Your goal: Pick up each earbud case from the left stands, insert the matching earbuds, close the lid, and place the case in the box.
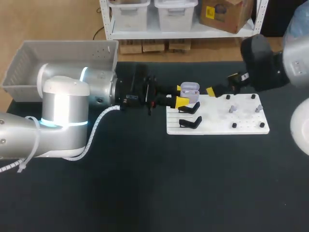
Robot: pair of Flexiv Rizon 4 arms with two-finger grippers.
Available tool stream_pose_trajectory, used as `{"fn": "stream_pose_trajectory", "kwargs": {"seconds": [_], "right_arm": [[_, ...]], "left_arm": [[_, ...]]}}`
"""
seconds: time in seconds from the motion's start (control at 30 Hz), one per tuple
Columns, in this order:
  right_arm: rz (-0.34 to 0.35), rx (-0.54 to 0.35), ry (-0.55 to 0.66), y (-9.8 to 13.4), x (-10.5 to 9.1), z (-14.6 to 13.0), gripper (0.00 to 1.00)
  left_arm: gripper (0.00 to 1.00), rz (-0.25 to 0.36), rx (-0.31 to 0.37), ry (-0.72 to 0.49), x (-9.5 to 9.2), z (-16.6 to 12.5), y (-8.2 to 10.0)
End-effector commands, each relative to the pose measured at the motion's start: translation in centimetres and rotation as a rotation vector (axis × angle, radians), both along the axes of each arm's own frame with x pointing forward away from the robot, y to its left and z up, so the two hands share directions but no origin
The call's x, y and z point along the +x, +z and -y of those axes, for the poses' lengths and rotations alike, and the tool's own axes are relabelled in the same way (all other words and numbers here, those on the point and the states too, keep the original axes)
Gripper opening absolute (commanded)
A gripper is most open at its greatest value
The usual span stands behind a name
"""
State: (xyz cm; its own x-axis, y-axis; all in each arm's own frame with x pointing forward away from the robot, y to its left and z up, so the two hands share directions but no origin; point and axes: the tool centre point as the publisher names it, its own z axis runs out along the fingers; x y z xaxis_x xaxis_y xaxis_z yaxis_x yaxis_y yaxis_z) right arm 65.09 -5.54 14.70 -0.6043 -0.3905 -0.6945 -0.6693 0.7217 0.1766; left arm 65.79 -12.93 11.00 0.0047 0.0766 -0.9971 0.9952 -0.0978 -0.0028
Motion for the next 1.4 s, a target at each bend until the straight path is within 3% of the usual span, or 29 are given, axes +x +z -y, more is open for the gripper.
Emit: {"fn": "stream_pose_trajectory", "kwargs": {"seconds": [0.03,0.2,0.4,0.57,0.77,1.13,1.4], "right_arm": [[0.080,-0.301,-0.213,1.2,-1.1,2.9,1.00],[0.031,-0.354,-0.253,0.3,-1.3,5.8,1.00],[-0.023,-0.482,-0.285,-1.0,-1.0,8.5,1.00],[-0.061,-0.670,-0.289,-2.5,-0.5,10.4,1.00],[-0.119,-0.779,-0.282,-4.7,0.3,12.5,1.00],[-0.214,-0.806,-0.256,-8.0,1.9,13.5,1.00],[-0.273,-0.725,-0.335,-9.5,2.7,13.9,0.98]], "left_arm": [[0.00,0.020,-0.009,0.002,-0.1,0.1,-0.1],[0.00,0.033,-0.009,0.005,-0.3,0.2,-0.2],[0.00,0.025,-0.021,0.010,-0.3,0.2,-0.4],[0.00,0.025,-0.021,0.010,-0.3,0.2,-0.4],[0.00,0.025,-0.021,0.010,-0.3,0.2,-0.4],[0.00,0.025,-0.021,0.010,-0.3,0.2,-0.4],[0.00,0.025,-0.021,0.010,-0.3,0.2,-0.4]]}}
